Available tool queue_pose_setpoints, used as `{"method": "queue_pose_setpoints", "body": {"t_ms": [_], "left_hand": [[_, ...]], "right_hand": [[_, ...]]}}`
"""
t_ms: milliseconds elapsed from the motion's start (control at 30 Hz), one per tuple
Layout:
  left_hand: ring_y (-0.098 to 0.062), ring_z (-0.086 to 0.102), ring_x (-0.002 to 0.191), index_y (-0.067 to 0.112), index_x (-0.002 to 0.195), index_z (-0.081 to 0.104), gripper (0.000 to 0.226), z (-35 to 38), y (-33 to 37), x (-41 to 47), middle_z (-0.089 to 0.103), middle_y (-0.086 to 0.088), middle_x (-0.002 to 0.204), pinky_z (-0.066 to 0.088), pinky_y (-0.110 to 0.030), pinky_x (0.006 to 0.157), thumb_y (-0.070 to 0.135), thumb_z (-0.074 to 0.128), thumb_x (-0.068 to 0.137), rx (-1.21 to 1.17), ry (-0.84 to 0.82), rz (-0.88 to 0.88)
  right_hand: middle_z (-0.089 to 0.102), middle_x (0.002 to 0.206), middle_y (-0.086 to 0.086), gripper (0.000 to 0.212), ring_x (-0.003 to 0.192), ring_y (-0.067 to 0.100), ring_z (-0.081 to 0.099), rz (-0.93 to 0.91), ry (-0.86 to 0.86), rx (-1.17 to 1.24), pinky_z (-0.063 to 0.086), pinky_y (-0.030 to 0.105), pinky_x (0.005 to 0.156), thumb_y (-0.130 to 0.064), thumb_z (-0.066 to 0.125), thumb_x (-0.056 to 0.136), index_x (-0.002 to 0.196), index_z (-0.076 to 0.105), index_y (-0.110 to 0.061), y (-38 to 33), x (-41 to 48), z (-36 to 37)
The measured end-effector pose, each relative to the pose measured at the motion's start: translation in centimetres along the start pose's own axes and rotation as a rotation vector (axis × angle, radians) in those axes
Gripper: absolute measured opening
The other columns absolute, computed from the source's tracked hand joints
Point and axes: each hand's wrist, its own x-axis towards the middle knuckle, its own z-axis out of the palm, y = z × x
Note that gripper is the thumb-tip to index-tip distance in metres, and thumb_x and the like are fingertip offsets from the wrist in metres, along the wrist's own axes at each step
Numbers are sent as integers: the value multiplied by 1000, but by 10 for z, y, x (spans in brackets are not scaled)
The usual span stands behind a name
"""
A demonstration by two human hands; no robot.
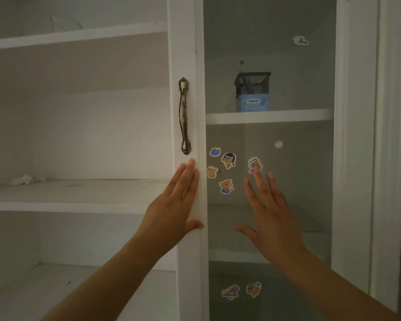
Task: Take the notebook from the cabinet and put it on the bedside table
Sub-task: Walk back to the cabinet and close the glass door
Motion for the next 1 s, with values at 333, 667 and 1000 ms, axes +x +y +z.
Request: {"method": "queue_pose_setpoints", "body": {"t_ms": [333, 667, 1000], "left_hand": [[-13, -39, 124, 20, 130, -33, 116, 6, -4, 11, -47, 8, 135, 31, -36, 104, 58, 59, 71, 12, -68, 10], [-14, -34, 128, 23, 128, -36, 119, 12, -8, 13, -45, 9, 135, 31, -38, 103, 59, 60, 68, 17, -32, 23], [-28, -28, 133, 11, 135, -30, 111, -3, -3, 9, -35, -10, 145, 9, -51, 110, 73, 39, 74, 225, -97, 4]], "right_hand": [[-30, 149, 1, 111, 135, 24, -28, 6, -64, -68, 3, 40, 112, -54, 65, 71, 139, -18, -24, 2, 8, 7], [-24, 151, 3, 111, 136, 26, -23, 14, -73, -51, 11, 45, 115, -51, 68, 68, 143, -8, -21, 0, 10, 6], [-26, 151, 2, 102, 138, 27, -20, 15, -109, -38, 14, 46, 114, -54, 60, 76, 143, -10, -24, 2, 6, -3]]}}
